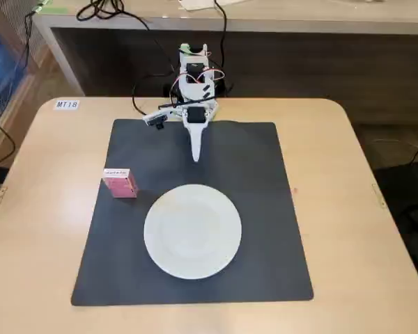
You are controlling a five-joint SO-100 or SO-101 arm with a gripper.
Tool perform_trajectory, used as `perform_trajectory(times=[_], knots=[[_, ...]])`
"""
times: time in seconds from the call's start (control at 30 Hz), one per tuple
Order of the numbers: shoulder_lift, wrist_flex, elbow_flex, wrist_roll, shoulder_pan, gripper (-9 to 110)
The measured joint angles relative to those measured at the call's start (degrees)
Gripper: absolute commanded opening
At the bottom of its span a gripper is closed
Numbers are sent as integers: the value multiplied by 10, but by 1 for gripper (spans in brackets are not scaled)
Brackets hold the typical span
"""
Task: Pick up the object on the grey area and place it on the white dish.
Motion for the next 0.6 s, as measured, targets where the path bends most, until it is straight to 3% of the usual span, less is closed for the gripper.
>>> perform_trajectory(times=[0.2,0.37,0.6], knots=[[-25,69,-185,-54,38,0],[-165,123,-373,-100,70,0],[-355,226,-564,-129,197,0]])
